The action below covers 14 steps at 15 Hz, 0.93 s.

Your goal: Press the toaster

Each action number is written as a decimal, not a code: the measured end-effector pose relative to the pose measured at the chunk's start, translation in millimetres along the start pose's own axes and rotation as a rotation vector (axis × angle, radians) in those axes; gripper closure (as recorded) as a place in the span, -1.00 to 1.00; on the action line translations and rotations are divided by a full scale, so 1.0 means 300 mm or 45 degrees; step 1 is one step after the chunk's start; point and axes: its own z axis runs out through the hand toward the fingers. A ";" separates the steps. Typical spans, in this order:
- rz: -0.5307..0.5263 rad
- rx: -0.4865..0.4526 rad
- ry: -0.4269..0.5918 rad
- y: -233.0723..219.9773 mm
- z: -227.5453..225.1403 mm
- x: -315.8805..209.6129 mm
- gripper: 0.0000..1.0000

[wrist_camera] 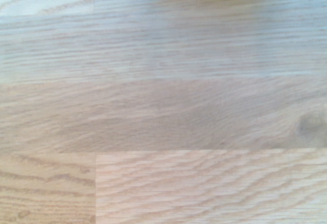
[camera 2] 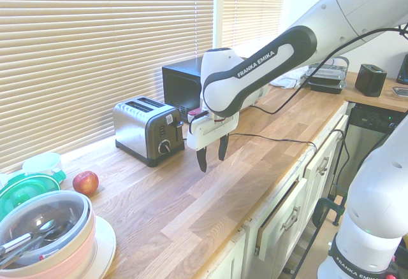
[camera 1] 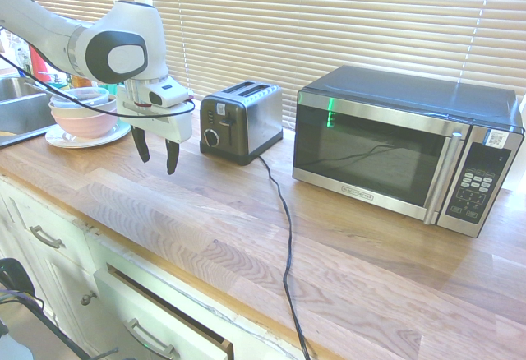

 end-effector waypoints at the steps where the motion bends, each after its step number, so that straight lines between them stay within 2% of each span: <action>1: 0.002 -0.001 0.001 0.000 0.000 0.000 -1.00; 6: -0.066 0.005 -0.025 0.020 0.015 0.048 -1.00; 9: -0.092 0.028 0.007 -0.005 -0.031 0.044 -1.00; 14: -0.006 0.098 0.079 0.093 -0.158 0.136 -1.00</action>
